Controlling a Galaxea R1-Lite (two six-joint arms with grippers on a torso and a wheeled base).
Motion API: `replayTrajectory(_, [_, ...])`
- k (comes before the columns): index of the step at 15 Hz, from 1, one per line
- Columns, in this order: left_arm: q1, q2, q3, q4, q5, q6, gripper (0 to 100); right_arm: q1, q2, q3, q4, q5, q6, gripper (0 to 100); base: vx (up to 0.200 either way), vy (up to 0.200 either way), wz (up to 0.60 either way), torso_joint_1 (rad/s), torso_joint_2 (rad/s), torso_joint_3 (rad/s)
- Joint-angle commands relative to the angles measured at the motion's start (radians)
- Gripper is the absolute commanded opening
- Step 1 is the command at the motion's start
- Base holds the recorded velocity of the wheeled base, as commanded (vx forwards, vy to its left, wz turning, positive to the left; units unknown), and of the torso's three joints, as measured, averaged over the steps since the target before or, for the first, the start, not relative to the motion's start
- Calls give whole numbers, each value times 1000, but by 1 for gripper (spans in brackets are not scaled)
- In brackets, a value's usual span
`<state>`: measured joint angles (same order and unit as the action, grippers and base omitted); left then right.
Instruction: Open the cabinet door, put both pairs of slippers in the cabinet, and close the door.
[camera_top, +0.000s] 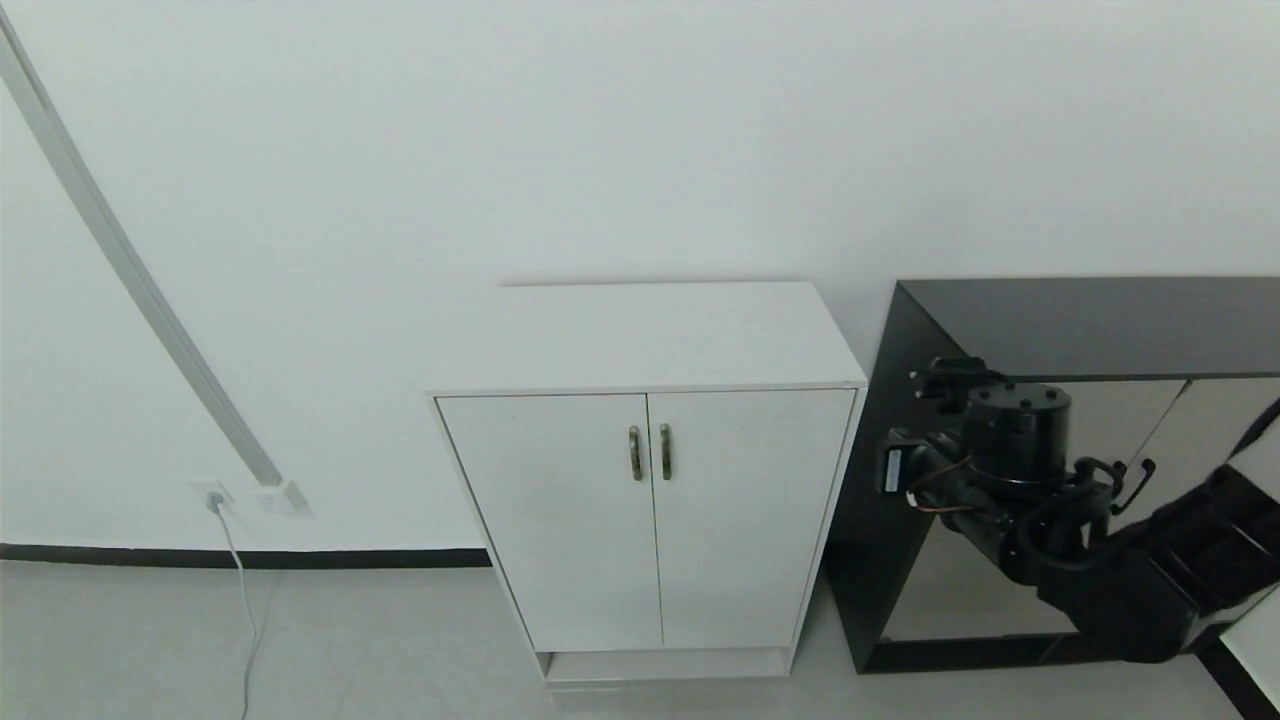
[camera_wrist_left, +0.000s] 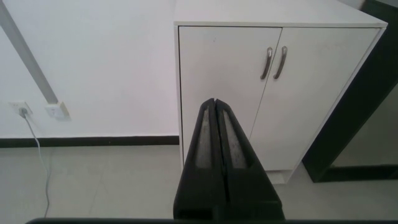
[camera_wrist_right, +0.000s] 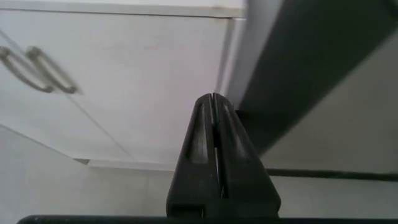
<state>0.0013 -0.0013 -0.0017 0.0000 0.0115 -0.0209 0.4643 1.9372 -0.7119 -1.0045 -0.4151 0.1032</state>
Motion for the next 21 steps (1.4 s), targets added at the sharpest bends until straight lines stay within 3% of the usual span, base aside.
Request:
replayTrajectory(1, [0,1,0,0,1,-1,0,-62,-118,154,-59,1,-2,0,0,0,0,0,0,0])
replayTrajectory(11, [0,1,0,0,1,-1,0,-180,-512,509,-83,12,-31,0,0,0,0,0,0,0])
replayTrajectory(14, [0,1,0,0,1,-1,0,-180,-649,609,-62,39,-51,0,0,0,0,0,0,0])
replayTrajectory(17, [0,1,0,0,1,-1,0,-180,-782,640,38,47,-57,0,0,0,0,0,0,0])
replayTrajectory(21, [0,1,0,0,1,-1,0,-180,-992,632,287,93,-57,0,0,0,0,0,0,0])
